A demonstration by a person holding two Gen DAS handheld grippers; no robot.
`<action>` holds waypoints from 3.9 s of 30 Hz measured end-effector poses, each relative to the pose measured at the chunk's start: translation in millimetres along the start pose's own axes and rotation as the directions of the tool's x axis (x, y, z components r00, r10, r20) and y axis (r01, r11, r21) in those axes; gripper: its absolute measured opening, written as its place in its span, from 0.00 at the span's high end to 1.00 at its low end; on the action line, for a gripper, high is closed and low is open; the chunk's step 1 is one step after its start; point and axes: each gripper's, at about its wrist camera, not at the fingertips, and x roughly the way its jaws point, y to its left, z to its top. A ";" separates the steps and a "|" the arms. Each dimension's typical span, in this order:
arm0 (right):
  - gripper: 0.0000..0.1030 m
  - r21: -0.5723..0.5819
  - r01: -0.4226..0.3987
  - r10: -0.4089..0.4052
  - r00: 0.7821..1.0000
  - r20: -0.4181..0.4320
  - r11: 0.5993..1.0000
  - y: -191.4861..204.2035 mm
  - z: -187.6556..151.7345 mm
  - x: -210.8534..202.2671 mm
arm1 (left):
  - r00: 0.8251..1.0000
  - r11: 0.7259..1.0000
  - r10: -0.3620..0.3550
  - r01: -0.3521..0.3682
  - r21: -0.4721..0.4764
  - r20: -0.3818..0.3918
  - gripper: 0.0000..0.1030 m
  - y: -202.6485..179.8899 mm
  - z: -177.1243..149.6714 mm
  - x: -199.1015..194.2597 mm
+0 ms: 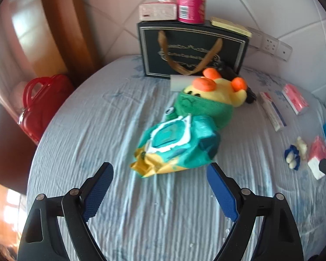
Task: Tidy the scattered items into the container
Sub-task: 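Grasp the teal wipes pack with the left gripper while the right gripper grasps the teddy bear, then carry the wipes pack and teddy bear over the blue crate and open both grippers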
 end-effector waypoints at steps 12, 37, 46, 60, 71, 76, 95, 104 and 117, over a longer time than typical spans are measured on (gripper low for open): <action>0.00 0.112 0.108 -0.097 0.991 -0.095 0.988 -64.5 14.4 54.0 | 0.991 0.988 0.115 -0.106 0.111 -0.074 0.20 -53.7 14.9 83.9; 0.32 0.117 0.171 -0.153 0.976 -0.153 0.978 -59.7 15.8 130.1 | 0.991 0.992 0.127 -0.127 0.006 -0.035 0.74 -36.1 14.5 71.4; 0.32 0.012 0.070 -0.070 0.996 -0.050 0.997 -36.3 -8.7 48.6 | 0.995 0.997 0.083 -0.083 -0.007 0.050 0.80 -32.5 -15.3 -6.3; 0.32 -0.153 0.028 0.014 0.964 0.264 0.988 -27.3 -40.7 -126.0 | 0.958 0.999 -0.036 0.033 0.018 0.285 0.80 -80.9 -49.7 -163.5; 0.32 -0.235 0.024 0.071 0.919 0.387 0.972 -80.0 -79.8 -223.5 | 0.925 0.996 -0.086 0.079 0.035 0.370 0.80 -171.5 -81.0 -239.1; 0.32 -0.176 0.076 0.010 0.896 0.444 0.981 -104.6 -99.3 -258.5 | 0.903 0.985 -0.163 0.125 0.119 0.397 0.80 -209.5 -93.8 -264.9; 0.32 0.075 0.246 -0.245 0.790 0.562 0.966 -280.7 -149.6 -370.0 | 0.778 0.917 -0.384 0.257 0.305 0.498 0.79 -401.4 -127.2 -371.4; 0.32 0.076 0.280 -0.275 0.790 0.549 0.957 -415.0 -163.8 -393.6 | 0.723 0.905 -0.415 0.266 0.331 0.553 0.79 -535.0 -154.2 -430.1; 0.25 0.057 0.215 -0.218 0.873 0.436 0.975 -501.7 -170.6 -353.0 | 0.797 0.924 -0.340 0.184 0.335 0.500 0.61 -629.0 -167.4 -416.2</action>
